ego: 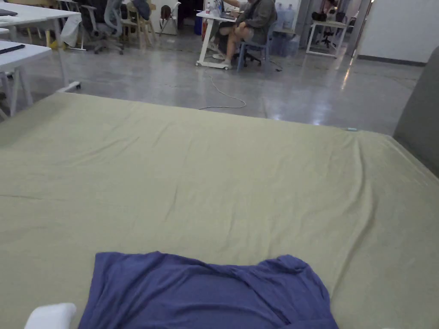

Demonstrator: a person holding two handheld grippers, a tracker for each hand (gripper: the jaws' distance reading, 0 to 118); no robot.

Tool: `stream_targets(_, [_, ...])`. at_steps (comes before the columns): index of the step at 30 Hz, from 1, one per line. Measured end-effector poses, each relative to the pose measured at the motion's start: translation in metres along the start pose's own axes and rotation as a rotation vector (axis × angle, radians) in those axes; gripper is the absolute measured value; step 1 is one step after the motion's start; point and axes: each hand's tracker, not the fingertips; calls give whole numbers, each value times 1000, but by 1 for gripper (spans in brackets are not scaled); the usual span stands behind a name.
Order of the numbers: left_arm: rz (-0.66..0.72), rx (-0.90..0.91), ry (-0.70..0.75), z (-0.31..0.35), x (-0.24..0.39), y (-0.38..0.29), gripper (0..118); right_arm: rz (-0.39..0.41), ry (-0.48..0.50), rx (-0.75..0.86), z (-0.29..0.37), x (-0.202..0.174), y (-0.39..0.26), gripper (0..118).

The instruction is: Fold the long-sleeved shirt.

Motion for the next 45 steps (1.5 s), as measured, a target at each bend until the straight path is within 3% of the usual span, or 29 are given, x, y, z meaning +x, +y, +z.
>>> stream_targets(2, [15,11,20,-6,-2,1,0,3,-1,13,-13,-6,-7,0])
stream_targets(3, [21,18,23,-10,-3,4,28,16,20,4,-19,-8,-9,0])
stream_targets(4, [33,25,29,-15,-5,8,28,5,40,-9,-23,-8,-10,0])
stream_targets(5, [44,43,32,-22,-7,17,41,-13,65,-17,-25,-6,-10,0])
stream_targets(6, [35,45,48,-32,-9,30,71,-23,82,-22,-27,-5,-9,0])
stream_targets(7, [33,45,70,-44,-11,43,111,-28,85,-28,-31,-3,-8,0])
stream_targets(8, [28,60,76,-53,-15,57,118,-34,84,-32,-35,-3,-7,0])
stream_targets(12, [60,140,170,-116,-33,138,117,-46,53,-38,-44,6,2,0])
stream_targets(15, [77,70,250,-178,-54,180,117,-55,41,-45,-48,12,10,0])
stream_targets(19, [30,-74,351,-243,-70,191,117,-83,22,-47,-56,19,16,0])
stream_targets(22, [-4,-117,371,-260,-69,180,105,-103,16,-63,-66,26,25,0])
stream_targets(23, [-6,-81,379,-247,-68,179,87,-99,6,-76,-71,27,34,0])
stream_targets(25, [-75,-57,345,-233,-55,180,0,-18,-37,-57,-80,26,64,0])
stream_targets(26, [-144,-33,314,-222,-45,178,0,16,-46,-12,-81,25,83,6])
stream_targets(28, [-135,-76,240,-210,-32,174,0,-18,-43,88,-94,31,127,91])
stream_targets(29, [-114,-80,240,-205,-30,174,0,-42,-59,111,-107,34,151,118])
stream_targets(32, [-94,-46,233,-193,-38,186,0,-27,-95,148,-147,45,218,116])
stream_targets(36, [-120,-38,235,-182,-39,191,0,-150,-53,-102,-223,57,274,117])
stream_targets(38, [-131,-40,232,-176,-40,192,0,-191,-88,-214,-259,56,277,115])
stream_targets(40, [-136,-38,230,-173,-42,191,0,-173,-145,-261,-269,54,269,95])
stream_targets(41, [-133,-35,226,-170,-44,192,0,-114,-131,-180,-256,49,268,94])
stream_targets(42, [-127,-31,218,-169,-46,192,0,-103,-160,-160,-246,43,266,77])
stream_targets(44, [-103,-26,201,-164,-50,191,0,-112,-231,-22,-218,40,252,1])
stream_targets(45, [-85,-20,185,-160,-52,191,0,-116,-255,-8,-208,42,243,0])
